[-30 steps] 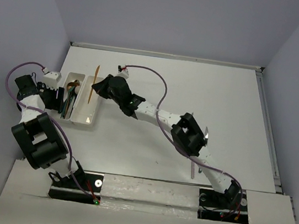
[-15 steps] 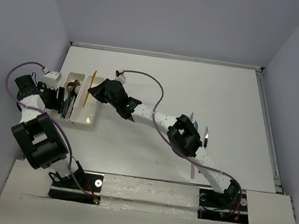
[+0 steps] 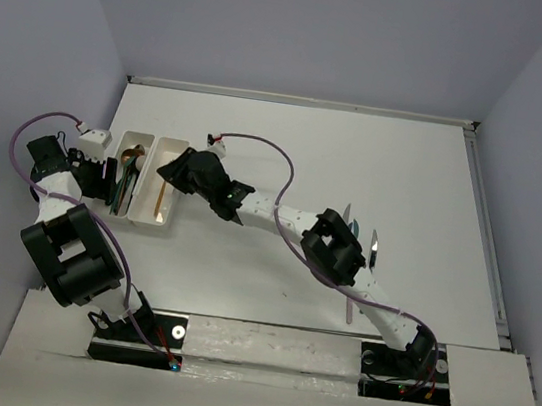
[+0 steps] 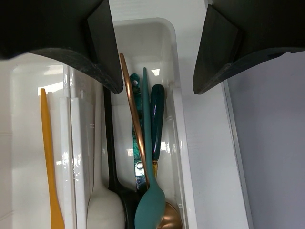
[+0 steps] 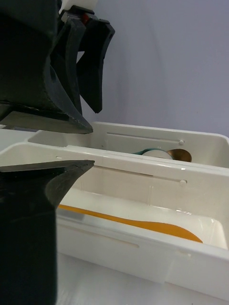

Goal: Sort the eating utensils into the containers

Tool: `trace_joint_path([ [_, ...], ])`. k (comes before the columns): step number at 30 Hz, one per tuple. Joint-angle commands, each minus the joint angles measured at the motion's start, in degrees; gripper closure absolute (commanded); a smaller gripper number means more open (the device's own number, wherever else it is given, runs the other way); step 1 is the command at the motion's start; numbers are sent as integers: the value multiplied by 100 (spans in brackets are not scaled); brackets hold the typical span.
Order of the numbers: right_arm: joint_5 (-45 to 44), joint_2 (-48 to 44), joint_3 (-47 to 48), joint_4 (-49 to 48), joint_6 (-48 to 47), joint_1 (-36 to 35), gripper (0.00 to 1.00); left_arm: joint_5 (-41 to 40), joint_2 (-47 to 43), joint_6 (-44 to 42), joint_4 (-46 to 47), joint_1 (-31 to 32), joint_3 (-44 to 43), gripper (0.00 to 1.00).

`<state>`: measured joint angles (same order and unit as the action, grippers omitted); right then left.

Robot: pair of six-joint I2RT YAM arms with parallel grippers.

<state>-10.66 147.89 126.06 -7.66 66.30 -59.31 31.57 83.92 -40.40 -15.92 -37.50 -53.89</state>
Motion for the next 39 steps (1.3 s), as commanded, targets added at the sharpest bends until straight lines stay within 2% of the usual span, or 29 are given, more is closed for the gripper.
trace_joint_path([
  [1,-33,-129,-73,-130,-134,-46,65,183,-113,6,-34,-3,-16,28],
  [4,63,-339,-38,-166,-845,-46,66,191,-113,15,-51,5,-16,28],
  [7,309,-1015,-291,-131,-2153,-46,65,200,-139,-3,-113,-3,-43,29],
  [8,458,-1583,-484,-78,-2435,15,64,209,-165,-20,-130,5,-43,29],
  [10,730,-2235,-1158,298,-3121,173,63,261,-209,-29,-174,-3,-52,29],
  [12,968,-3229,-1582,1350,-3684,498,63,323,-279,-64,-218,-3,-52,28],
  [14,628,-3862,-2241,2255,-4027,718,61,350,-350,-73,-218,5,-60,28],
  [15,435,-4439,-2496,3235,-4116,997,60,376,-367,-73,-218,-3,-52,28],
  [17,-65,-5039,-3154,4067,-3933,1350,58,446,-411,-73,-201,-3,-43,28],
  [18,-120,-5678,-4037,4593,-3697,1735,53,490,-420,-73,-201,-3,-34,28],
  [20,-17,-6322,-5373,5148,-3372,2176,51,508,-464,-91,-201,-3,1,28],
  [23,-24,-7439,-6328,5581,-3142,2740,48,490,-552,-134,-183,-3,54,28],
  [24,-68,-7625,-6661,5896,-2993,2801,43,490,-570,-143,-174,5,71,28],
  [27,-297,-7925,-6954,6415,-2842,3003,33,560,-631,-143,-113,-3,98,28],
  [32,-156,-7339,-7525,6444,-3053,3679,34,631,-622,-143,-113,5,71,27],
  [39,45,-6511,-7517,6032,-3307,3883,41,684,-666,-214,-139,-3,98,27],
])
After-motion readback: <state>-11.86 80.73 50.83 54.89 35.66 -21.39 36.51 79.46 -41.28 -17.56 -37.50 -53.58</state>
